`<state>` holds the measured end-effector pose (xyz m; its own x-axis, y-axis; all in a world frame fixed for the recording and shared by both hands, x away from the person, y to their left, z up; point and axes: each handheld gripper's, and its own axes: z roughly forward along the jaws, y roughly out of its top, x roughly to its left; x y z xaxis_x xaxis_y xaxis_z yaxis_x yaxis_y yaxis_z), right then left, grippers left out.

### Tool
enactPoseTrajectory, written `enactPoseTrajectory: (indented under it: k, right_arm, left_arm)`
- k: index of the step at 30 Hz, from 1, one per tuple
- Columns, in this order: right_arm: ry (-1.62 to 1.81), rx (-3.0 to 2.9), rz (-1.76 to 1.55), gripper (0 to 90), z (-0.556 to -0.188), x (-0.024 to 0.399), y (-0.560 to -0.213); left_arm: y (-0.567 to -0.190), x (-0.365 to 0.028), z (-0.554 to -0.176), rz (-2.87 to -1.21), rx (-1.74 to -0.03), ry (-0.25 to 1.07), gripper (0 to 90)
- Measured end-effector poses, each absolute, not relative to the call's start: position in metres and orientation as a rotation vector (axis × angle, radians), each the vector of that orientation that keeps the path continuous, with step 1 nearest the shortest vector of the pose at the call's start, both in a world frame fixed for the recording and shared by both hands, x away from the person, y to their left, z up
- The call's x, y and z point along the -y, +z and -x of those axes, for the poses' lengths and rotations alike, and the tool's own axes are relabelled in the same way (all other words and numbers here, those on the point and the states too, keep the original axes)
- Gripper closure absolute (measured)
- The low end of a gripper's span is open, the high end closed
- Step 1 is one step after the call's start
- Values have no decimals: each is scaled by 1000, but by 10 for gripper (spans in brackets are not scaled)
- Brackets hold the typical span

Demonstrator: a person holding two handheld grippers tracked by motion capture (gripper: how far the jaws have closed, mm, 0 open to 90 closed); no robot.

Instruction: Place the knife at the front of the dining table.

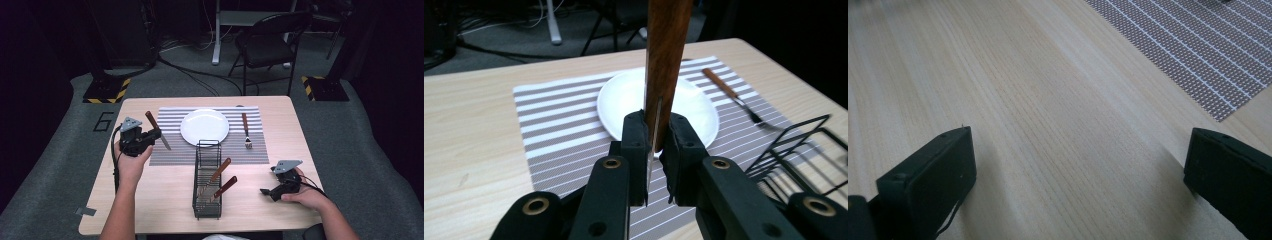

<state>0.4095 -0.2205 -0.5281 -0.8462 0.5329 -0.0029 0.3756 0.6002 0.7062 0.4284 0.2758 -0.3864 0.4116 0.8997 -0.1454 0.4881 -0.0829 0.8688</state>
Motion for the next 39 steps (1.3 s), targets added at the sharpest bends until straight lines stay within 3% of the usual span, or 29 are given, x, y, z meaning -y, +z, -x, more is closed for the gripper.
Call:
enactPoseTrajectory:
  k: [24, 39]
  right_arm:
    - [1079, -2616, -751, 0, -410, 221, -528]
    - [1079, -2615, -752, 0, -410, 220, -528]
  left_arm:
    - [-423, -281, -445, -1811, -1331, 556, 803]
    - [-430, -275, -459, -1811, -1314, 576, 803]
